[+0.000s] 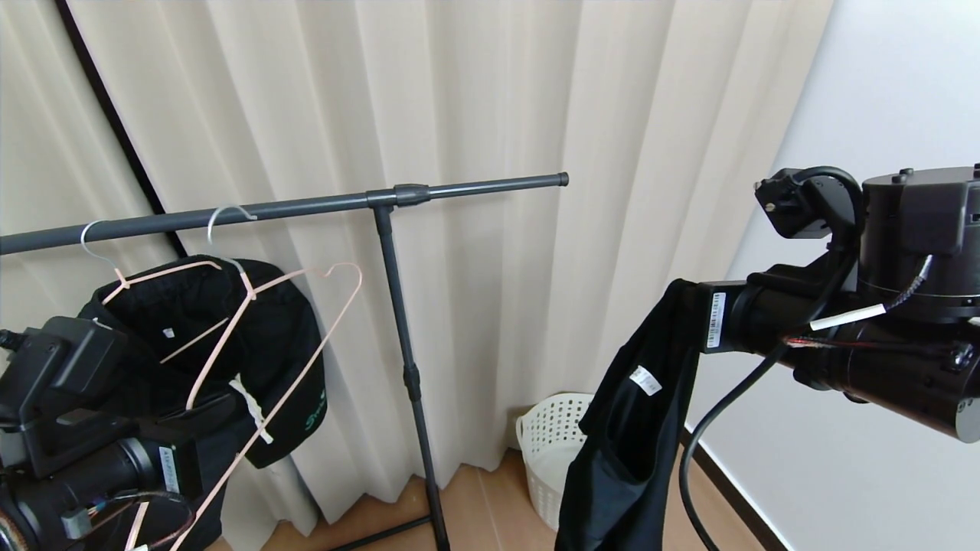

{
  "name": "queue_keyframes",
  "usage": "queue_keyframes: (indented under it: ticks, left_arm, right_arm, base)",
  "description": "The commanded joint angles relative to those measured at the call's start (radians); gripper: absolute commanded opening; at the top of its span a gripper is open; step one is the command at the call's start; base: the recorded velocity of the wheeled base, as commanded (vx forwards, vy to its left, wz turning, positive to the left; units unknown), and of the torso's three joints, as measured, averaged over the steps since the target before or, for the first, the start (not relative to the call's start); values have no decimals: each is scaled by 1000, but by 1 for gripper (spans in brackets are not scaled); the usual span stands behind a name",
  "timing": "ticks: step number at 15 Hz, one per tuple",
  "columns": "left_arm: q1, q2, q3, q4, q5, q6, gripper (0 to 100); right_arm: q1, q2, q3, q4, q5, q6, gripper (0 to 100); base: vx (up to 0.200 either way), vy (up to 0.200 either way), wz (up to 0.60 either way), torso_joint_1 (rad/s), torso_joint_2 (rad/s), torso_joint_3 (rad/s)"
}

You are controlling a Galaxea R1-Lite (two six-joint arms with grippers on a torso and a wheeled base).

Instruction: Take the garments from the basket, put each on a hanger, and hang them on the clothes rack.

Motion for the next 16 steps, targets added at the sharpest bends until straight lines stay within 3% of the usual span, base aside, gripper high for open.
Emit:
queue_keyframes:
  ticks: [1,3,6,13,16]
  left_arm:
    - [-2,-29,17,-1,1,-1,0]
    - [-3,-35,21,1,2,-1,0]
    - [-19,-58,41,-1,2,-1,0]
    - [-22,-103,80,1,2,-1,0]
    - [-46,-117,87,1,1,1,0]
  right_arm:
    - [0,-13,49,-41,-1,-62,0]
    - [0,-23,91,-62,1,-145,0]
    - [0,-19,124,-144,1,-153,0]
    - [0,-23,135,-145,-1,-153,0]
    - [0,-23,143,-159,-1,-154,0]
  base:
    - [0,0,0,0,0,0]
    - [0,0,0,0,0,0]
    - [0,0,0,0,0,0]
    - [0,0,600,2,4,3]
    - [0,0,0,0,0,0]
